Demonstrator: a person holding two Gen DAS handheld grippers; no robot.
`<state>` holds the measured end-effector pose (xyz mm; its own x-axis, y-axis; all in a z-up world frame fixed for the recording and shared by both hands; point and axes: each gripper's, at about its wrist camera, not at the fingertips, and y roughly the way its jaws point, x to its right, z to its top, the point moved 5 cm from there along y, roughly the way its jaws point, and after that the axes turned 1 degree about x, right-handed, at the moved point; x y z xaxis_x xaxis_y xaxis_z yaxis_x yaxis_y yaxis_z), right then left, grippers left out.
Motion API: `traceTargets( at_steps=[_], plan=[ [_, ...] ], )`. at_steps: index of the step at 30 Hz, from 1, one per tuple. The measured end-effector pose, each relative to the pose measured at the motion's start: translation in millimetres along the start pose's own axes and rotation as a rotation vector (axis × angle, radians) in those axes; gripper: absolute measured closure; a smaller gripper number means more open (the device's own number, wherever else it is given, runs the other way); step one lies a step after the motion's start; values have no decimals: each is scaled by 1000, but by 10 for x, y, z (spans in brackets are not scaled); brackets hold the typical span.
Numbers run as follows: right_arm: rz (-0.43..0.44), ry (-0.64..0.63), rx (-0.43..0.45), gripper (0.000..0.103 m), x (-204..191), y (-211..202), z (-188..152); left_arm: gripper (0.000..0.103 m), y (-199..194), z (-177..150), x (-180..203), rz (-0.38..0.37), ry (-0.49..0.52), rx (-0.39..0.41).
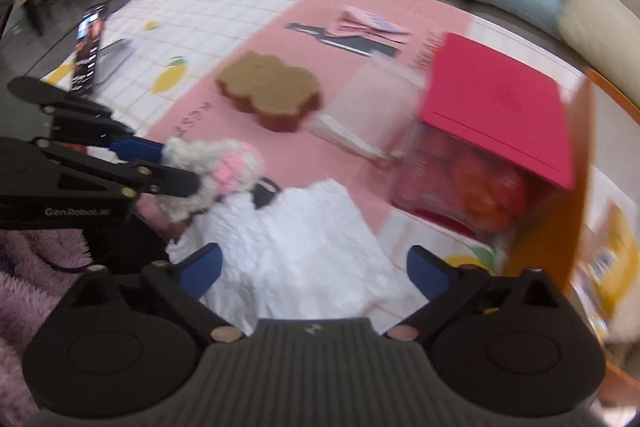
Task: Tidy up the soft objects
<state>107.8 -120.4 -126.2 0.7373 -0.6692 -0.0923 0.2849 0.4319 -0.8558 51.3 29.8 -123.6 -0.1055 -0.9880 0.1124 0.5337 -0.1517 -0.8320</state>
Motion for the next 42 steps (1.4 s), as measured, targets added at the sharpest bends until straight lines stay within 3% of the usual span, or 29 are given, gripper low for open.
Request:
traceTargets(
  at_steps=[3,7,11,20,29,34,42],
  plan=[
    [25,-44,-74,6,-79,311,-13,77,55,-16,-5,32,10,-18],
    [-5,-62,-146,6,-86,677,-47,77,107,-14,-15,52,20,-19],
    [-47,-43,-159,5,-35,879,-75,77,156,-11,-35,55,17,-27],
    [-33,-21,-163,10,-53,934,-146,77,171,-8,-34,58,15,-31],
    [-14,-66,-136,48,-209,835,-132,77,129,-1,-40,61,11,-18],
    [-56,-97,-114,84,-246,781,-115,77,106,2,-56,63,1,-10],
    [-76,30,-38,88,-44,508,-21,77,52,19,-56,55,-4,14]
  ],
)
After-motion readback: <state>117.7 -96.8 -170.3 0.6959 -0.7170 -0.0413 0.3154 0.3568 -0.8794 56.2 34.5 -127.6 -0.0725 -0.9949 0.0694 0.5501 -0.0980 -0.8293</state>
